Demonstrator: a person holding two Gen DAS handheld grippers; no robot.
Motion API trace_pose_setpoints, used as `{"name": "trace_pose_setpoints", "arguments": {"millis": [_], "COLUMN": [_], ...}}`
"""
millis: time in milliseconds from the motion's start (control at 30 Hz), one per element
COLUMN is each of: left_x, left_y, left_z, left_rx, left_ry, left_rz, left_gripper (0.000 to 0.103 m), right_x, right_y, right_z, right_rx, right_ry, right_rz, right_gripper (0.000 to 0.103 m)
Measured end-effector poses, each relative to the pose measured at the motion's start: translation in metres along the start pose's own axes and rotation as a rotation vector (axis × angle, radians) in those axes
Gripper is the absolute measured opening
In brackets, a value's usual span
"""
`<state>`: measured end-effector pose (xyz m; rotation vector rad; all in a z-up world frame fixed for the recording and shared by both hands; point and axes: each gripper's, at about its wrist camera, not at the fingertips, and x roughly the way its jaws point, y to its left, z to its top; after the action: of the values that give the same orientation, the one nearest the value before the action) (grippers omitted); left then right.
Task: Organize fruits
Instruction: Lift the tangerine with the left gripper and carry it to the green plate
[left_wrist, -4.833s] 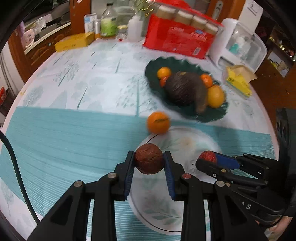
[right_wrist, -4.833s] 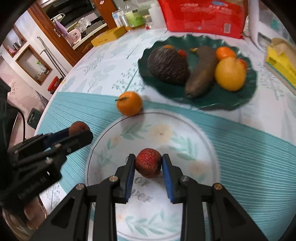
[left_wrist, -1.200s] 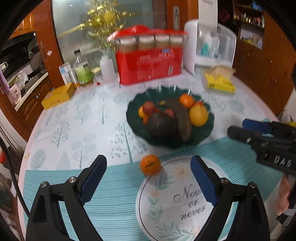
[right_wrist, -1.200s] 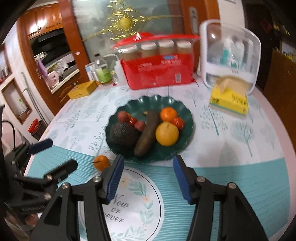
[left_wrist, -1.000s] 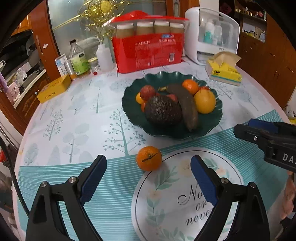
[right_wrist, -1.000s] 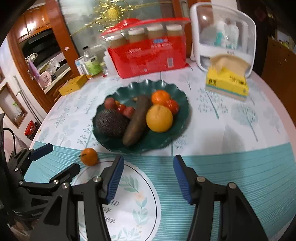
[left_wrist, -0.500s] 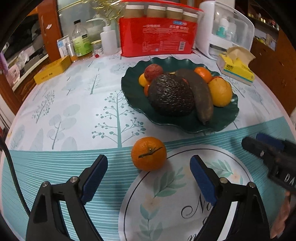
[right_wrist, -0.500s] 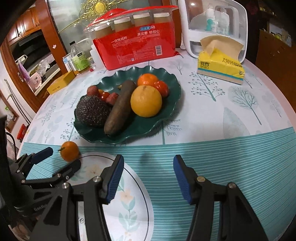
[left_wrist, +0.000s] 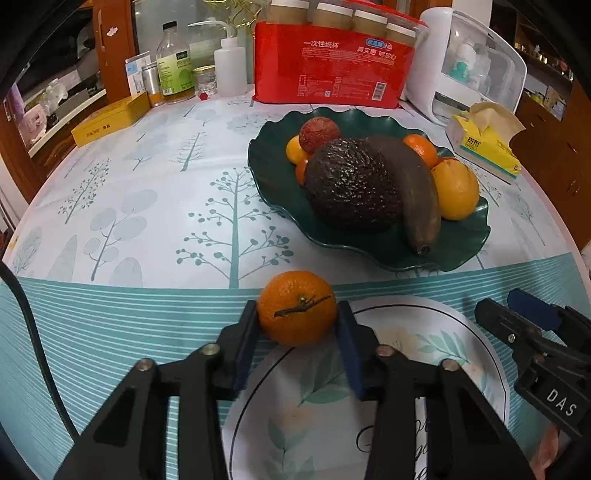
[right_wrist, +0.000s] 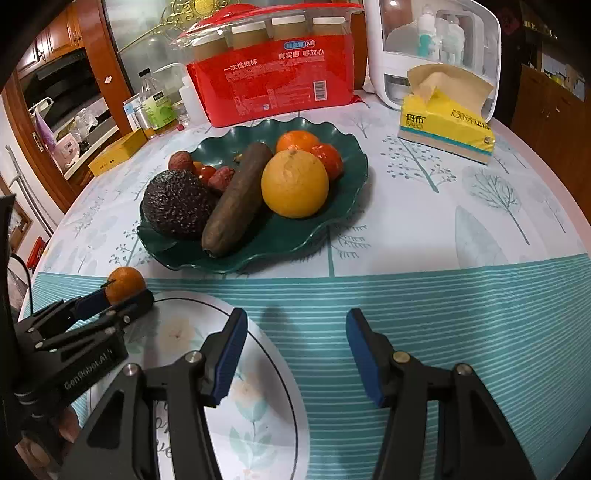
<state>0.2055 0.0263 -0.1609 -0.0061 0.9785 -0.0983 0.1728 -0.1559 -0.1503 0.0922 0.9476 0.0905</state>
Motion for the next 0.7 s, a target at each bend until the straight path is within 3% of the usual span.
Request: {"name": "trace_pose_setpoints", "arguments": {"millis": [300, 467, 700], "left_x": [-0.001, -0.01, -0.067], "left_y": [-0.001, -0.008, -0.026], "left_z": [-0.004, -0.01, -0.013], "left_rx": [-0.028, -0.023, 0.028], "left_ry": [-0.01, 0.031, 0.022], "left_rz": [-0.005, -0.048, -0.071], "left_gripper": [0.038, 0.038, 0.037], "right_x": [0.003, 0.0, -0.051], "right_y": [0.001, 0.004, 0.004], "right_z": [-0.002, -0.003, -0.001], "right_rx": [-0.006, -0.006, 0.006], "right_ry": [0.009, 0.023, -0.007], "right_rz": [0.002, 0.007, 0.036], "right_gripper": [0.056, 0.056, 0.056]}}
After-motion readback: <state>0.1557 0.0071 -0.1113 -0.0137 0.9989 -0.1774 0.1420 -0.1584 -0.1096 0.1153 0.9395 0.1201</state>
